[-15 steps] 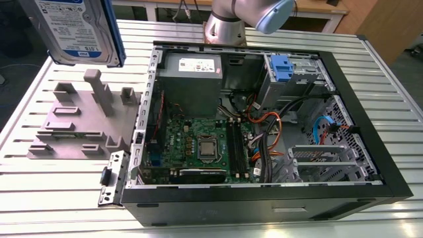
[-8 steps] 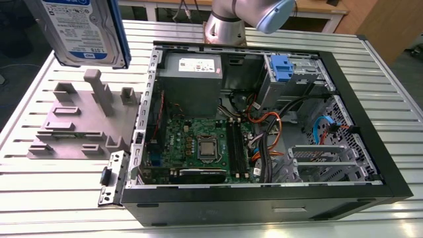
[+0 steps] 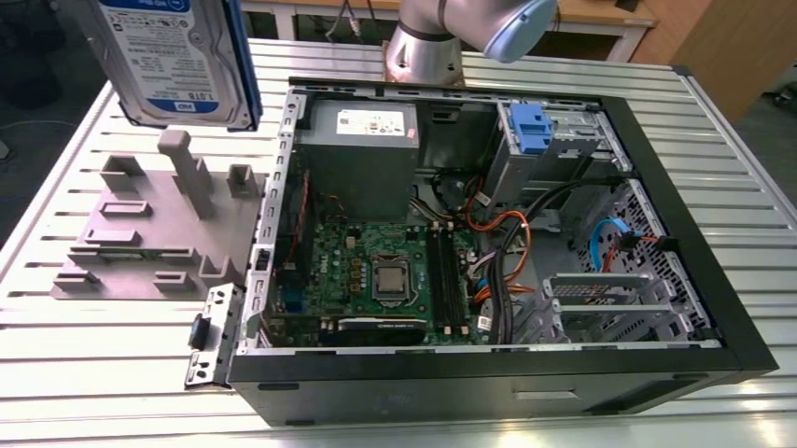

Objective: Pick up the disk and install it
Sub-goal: 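Pick up the disk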

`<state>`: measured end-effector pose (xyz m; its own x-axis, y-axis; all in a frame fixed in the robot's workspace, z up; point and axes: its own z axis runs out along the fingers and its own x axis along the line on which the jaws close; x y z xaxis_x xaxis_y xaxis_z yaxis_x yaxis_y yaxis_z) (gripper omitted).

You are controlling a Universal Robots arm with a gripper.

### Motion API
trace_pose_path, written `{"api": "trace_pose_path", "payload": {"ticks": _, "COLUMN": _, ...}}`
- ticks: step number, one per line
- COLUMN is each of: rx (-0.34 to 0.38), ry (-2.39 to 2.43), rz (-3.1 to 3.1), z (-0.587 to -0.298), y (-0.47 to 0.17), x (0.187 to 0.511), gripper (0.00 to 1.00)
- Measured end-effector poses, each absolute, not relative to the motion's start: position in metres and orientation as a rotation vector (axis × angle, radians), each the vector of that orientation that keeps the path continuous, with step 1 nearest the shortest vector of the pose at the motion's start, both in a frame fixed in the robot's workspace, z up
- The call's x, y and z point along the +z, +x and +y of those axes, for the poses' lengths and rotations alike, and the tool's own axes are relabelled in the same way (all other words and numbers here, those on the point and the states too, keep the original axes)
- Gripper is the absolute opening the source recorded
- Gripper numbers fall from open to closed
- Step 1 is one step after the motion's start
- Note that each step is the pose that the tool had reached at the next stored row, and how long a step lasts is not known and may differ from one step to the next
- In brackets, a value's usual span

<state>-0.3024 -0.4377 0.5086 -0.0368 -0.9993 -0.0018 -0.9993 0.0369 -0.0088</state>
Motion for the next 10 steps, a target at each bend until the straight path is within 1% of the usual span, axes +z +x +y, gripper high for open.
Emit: {"api": "trace_pose_path", "payload": {"ticks": 10, "rx": -0.008, "ry": -2.175, "rz": 2.257, "z": -0.438, "y": -0.29, "x": 0.508, "gripper": 0.36}}
